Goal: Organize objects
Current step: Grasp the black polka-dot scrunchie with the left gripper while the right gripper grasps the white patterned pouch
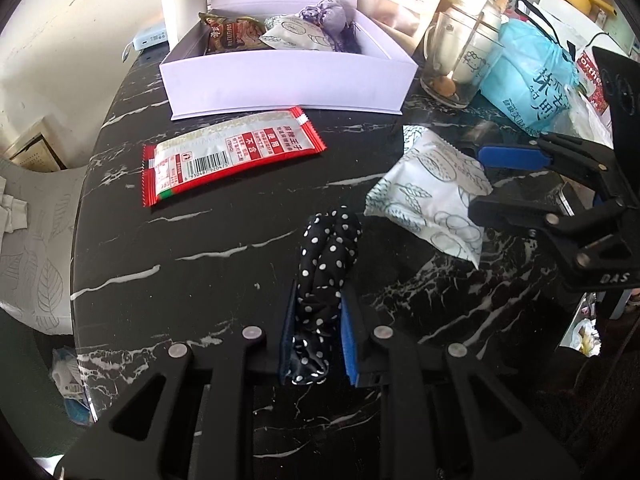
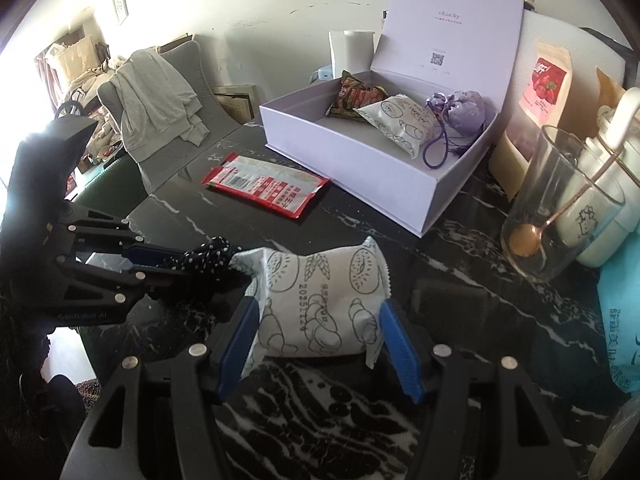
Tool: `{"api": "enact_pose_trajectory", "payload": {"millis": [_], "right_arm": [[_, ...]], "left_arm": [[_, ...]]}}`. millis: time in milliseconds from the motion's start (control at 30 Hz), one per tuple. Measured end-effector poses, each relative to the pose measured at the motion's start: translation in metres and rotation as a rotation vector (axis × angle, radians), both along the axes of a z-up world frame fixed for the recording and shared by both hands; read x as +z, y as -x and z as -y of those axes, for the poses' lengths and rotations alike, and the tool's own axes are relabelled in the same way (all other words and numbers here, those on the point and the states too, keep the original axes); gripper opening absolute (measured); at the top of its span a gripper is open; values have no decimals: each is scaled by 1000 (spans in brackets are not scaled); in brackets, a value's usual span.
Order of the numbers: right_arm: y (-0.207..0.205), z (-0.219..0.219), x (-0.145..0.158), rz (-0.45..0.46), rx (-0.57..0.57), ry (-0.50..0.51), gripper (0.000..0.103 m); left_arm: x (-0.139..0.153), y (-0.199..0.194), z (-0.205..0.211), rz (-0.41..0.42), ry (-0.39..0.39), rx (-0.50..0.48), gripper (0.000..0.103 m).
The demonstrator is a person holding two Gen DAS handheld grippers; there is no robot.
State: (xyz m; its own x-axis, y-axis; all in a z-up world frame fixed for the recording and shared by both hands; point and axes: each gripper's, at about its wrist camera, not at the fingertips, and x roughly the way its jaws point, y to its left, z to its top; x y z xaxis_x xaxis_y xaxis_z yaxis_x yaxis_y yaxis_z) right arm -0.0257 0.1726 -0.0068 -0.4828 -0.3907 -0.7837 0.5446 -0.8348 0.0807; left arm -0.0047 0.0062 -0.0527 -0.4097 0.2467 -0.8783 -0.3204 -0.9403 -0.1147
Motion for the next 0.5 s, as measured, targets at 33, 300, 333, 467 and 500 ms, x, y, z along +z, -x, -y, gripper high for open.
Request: {"api": "enact_pose_trajectory", "payload": {"millis": [33,300,333,467,500], "right_arm": [[-2,0,1,-6,7,4,63],[0,7,-6,-65,-32,-21,92],[1,7,-7,-70,-36,-26,93],[5,11,-12,-100,-39,-50,97],[7,13,-12,-109,-38,-54,97]], "left_arm": [[-1,-1,-1,-2,4,1,19],[-3,0,-9,-46,45,20,21],[-3,1,-10,-49,51,20,21],[-3,2,-10,-59,51,32,22],[-3,3,-10,-60,51,34,22]]}}
